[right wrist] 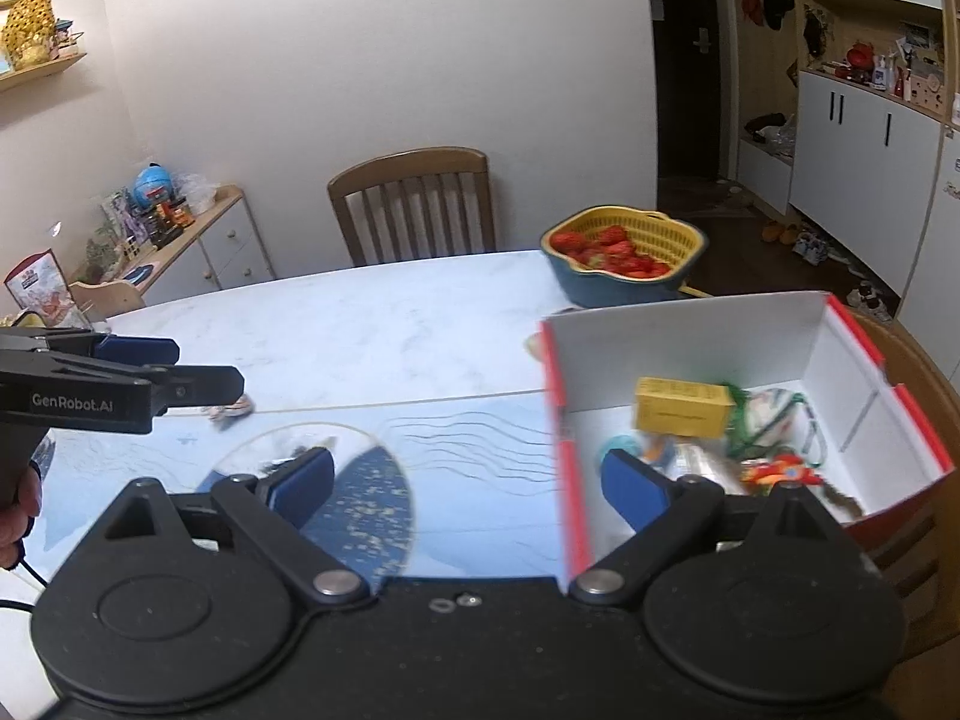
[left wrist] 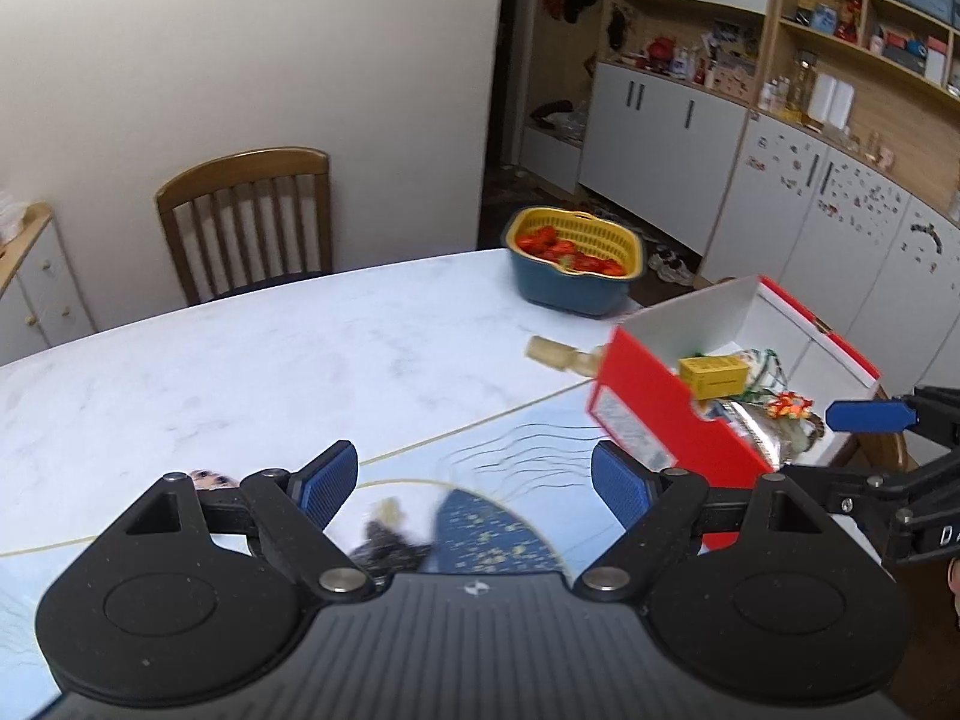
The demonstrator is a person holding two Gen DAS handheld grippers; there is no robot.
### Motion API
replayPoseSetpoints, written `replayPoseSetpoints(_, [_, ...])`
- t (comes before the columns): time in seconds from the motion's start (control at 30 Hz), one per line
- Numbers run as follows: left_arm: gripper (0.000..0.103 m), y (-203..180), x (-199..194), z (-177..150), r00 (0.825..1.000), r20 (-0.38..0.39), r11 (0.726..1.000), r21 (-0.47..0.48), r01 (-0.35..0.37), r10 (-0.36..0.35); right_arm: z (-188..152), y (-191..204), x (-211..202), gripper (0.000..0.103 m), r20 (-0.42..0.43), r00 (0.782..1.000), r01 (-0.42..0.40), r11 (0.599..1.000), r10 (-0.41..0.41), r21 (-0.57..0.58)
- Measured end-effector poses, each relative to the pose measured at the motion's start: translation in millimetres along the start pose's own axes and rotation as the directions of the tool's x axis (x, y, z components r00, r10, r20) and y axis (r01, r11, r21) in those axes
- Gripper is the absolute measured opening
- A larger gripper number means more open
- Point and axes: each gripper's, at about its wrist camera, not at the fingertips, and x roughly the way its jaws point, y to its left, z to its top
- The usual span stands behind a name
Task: Organize objects
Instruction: 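Withdraw both tools from the shoebox toward the plush and black bead bag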
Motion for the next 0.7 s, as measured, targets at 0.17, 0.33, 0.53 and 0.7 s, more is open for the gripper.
replayPoseSetpoints(0.17, [0.086,32,-5,-7,1.000,0.008,1.000,-0.003,-0.030,0.030,0,34,15,0.095,-0.008,1.000,-0.010,1.000,0.010,-0.030])
replayPoseSetpoints(0.33, [0.094,68,-6,-13,0.998,0.021,0.997,-0.042,-0.059,0.060,0,59,32,0.095,-0.030,0.999,-0.024,0.999,0.023,-0.042])
replayPoseSetpoints(0.53, [0.103,110,-4,-20,0.995,0.035,0.993,-0.069,-0.092,0.095,1,84,56,0.095,-0.059,0.998,-0.036,0.996,0.032,-0.080])
replayPoseSetpoints(0.7, [0.103,137,9,-27,0.993,0.030,0.989,-0.102,-0.107,0.110,1,103,83,0.095,-0.096,0.995,-0.052,0.990,0.040,-0.134])
